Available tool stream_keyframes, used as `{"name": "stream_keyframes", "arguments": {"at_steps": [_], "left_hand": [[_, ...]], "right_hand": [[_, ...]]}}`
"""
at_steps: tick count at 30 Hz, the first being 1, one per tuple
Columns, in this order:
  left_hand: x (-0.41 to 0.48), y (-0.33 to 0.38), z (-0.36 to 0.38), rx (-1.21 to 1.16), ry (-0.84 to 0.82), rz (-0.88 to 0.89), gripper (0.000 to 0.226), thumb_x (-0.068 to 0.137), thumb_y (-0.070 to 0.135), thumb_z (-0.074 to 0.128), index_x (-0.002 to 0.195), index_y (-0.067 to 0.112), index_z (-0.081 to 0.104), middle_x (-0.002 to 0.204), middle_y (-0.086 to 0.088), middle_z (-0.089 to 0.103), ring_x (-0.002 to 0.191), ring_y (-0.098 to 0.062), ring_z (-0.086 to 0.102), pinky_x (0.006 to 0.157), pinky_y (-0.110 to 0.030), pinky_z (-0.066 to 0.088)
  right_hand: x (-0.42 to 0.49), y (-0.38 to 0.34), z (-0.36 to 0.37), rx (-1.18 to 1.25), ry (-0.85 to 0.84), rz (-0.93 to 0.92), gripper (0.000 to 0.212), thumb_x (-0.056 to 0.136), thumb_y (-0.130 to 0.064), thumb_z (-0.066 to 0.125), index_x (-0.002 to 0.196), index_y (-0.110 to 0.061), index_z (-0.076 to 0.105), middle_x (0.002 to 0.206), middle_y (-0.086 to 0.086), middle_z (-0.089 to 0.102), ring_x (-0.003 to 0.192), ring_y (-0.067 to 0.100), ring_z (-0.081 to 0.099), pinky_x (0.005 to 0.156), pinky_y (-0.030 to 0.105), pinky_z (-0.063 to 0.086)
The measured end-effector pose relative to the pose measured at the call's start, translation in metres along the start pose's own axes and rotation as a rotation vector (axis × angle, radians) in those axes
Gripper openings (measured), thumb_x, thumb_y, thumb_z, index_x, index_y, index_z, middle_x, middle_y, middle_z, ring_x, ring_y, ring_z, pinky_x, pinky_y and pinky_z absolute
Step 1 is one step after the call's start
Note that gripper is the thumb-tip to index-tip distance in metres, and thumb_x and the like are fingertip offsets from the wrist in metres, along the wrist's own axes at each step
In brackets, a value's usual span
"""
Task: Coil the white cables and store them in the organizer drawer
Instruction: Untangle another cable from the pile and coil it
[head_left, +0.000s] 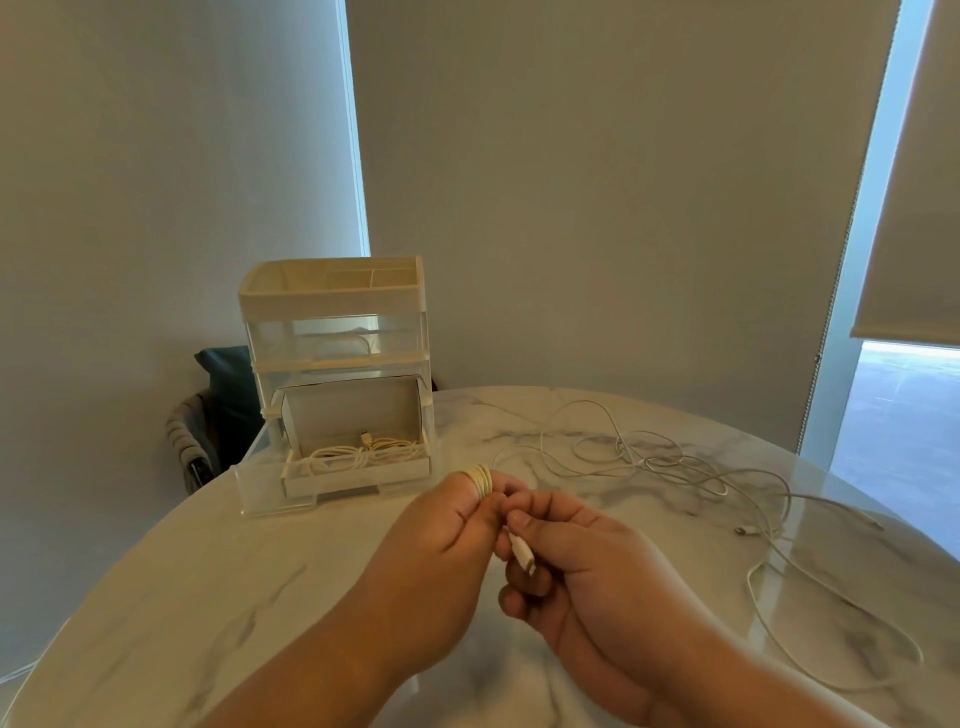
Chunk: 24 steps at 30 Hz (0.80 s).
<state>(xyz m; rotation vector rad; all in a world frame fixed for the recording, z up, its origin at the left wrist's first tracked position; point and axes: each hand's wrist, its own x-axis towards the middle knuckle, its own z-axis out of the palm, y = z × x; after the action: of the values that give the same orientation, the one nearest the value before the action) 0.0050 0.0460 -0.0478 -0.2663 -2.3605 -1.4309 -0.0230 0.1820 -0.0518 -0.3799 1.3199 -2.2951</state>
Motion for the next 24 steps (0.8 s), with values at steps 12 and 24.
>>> {"name": "stream_keyframes", "arguments": {"at_steps": [12,24], "left_hand": [[-0.001,-0.01,-0.005,-0.161,-0.275,-0.344,0.05,0.102,0.044,0.028,0.081,0.01,0.058,0.061,0.002,0.052,0.059,-0.013,0.043,0.062,-0.034,0.04],[0.0,-0.003,-0.007,-0.478,-0.431,-0.44,0.073,0.1,0.04,0.015,0.068,0.0,0.066,0.043,-0.006,0.04,0.04,-0.018,0.03,0.045,-0.027,0.032]], "right_hand": [[-0.007,-0.011,-0.01,-0.813,-0.132,-0.275,0.023,0.081,-0.002,0.074,0.088,-0.023,0.073,0.075,0.0,0.073,0.067,0.008,0.067,0.061,0.018,0.048],[-0.003,0.0,-0.01,-0.895,-0.056,-0.414,0.013,0.097,-0.02,0.061,0.085,-0.024,0.058,0.067,0.008,0.07,0.057,0.015,0.062,0.062,0.035,0.053]]}}
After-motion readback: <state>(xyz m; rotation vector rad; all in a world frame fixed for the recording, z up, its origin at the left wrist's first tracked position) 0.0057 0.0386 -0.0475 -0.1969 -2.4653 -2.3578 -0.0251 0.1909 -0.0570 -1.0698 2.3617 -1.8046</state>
